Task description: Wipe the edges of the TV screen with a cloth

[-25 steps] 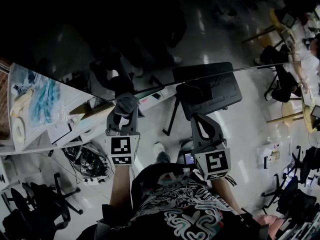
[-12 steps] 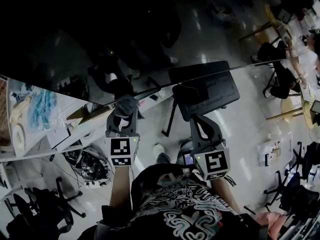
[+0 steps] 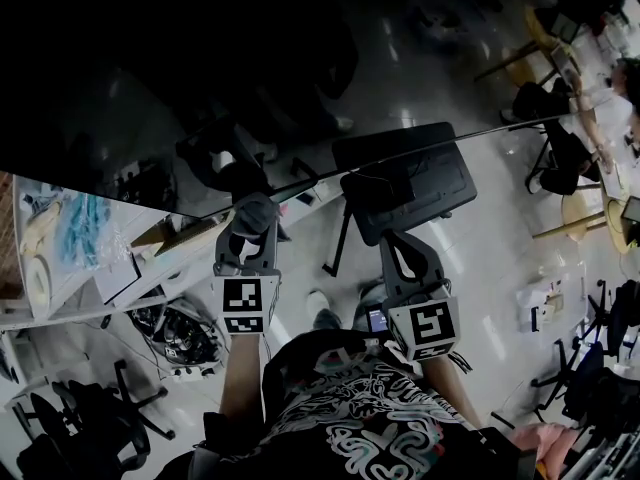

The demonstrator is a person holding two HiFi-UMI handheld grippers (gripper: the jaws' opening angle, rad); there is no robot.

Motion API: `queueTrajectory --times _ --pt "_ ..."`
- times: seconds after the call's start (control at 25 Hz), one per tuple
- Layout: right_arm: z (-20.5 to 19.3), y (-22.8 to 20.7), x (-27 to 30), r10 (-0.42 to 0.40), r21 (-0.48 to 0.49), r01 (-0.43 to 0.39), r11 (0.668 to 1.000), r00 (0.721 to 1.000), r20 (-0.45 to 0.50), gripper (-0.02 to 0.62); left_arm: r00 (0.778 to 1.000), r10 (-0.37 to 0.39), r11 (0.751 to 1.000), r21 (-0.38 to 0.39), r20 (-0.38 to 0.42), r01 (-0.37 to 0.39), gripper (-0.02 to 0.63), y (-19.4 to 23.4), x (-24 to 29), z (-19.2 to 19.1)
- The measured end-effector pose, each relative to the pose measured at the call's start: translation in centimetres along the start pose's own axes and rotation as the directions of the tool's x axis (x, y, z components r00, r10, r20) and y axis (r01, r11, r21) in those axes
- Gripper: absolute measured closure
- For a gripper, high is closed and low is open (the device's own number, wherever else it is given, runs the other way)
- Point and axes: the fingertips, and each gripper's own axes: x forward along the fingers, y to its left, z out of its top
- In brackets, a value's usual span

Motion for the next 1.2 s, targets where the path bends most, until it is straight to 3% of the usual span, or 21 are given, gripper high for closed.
queueTrajectory --times 1.2 --pt "-0.7 -5.2 0.0 -0.038 0.035 0.039 0.999 0.999 -0.005 0.566 0.997 -0.080 0.997 0.016 -0.012 0.080 0.486 -4.8 3.5 2.1"
